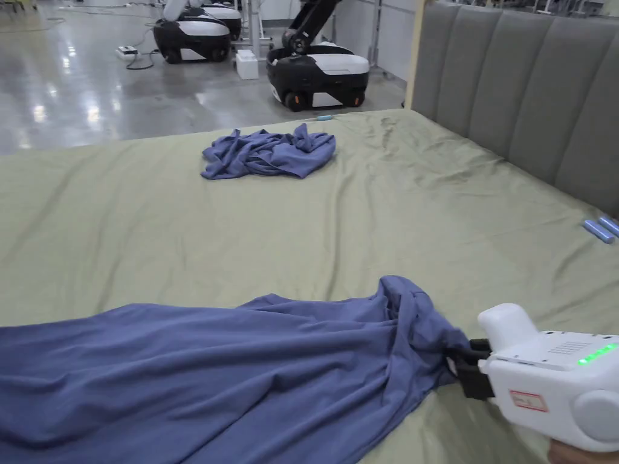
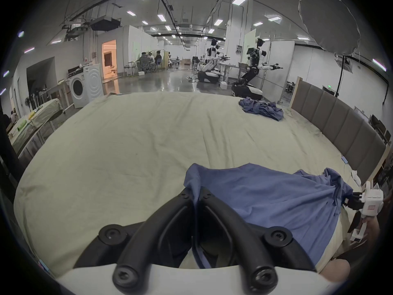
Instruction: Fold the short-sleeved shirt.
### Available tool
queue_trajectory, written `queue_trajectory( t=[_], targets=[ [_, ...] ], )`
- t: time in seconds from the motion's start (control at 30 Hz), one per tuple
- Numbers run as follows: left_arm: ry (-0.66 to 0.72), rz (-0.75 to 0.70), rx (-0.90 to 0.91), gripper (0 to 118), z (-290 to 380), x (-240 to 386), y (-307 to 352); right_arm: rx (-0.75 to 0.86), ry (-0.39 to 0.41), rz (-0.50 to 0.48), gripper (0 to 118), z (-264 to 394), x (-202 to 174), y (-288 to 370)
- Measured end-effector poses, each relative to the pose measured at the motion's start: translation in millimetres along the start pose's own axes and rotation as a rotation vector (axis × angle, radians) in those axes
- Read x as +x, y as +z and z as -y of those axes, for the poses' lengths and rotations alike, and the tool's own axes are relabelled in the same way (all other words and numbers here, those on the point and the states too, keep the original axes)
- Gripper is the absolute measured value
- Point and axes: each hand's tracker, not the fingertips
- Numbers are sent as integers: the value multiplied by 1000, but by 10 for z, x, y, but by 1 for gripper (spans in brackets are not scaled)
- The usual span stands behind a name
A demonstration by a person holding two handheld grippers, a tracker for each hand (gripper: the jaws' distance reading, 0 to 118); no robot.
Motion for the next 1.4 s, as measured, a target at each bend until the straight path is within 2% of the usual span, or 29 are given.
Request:
queue_trajectory(
  t=[0.03, 0.17, 0.23, 0.33, 0.43, 0.57, 0.67, 0.87, 1.0, 1.1, 1.2, 1.4],
  targets=[
    [-3, 1, 13, 4, -33, -18, 98, 34, -21, -8, 13, -39, -6, 140],
    [75, 18, 127, 3, -348, -251, 619, 164, -3, 24, 13, -346, 18, 846],
    [62, -17, 199, 3, -584, -402, 955, 227, -6, 5, 13, -631, 32, 1263],
    [49, -86, 277, 3, -922, -624, 1445, 313, -5, 46, 13, -1068, 23, 1794],
    [-7, -178, 348, 3, -1229, -831, 1858, 383, -12, 76, 13, -1471, 107, 2159],
    [61, -173, 394, 3, -1576, -1060, 2199, 453, -24, 57, 13, -1964, 95, 2409],
    [113, -172, 410, 3, -1821, -1162, 2144, 491, 24, 91, 13, -2383, -56, 2311],
    [140, -243, 412, 3, -2238, -1252, 1409, 535, -6, 140, 13, -3310, -258, 1609],
    [246, -252, 435, 3, -2727, -1359, 1013, 577, -13, 173, 13, -3840, -290, 1195],
    [235, -272, 473, 3, -3123, -1343, 836, 638, 8, 206, 13, -4225, -257, 1023],
    [110, -356, 537, 3, -3374, -1178, 692, 690, -28, 217, 13, -4532, -202, 912],
    [61, -335, 560, 3, -3546, -1011, 322, 705, -2, 259, 13, -4698, -38, 579]
  ],
)
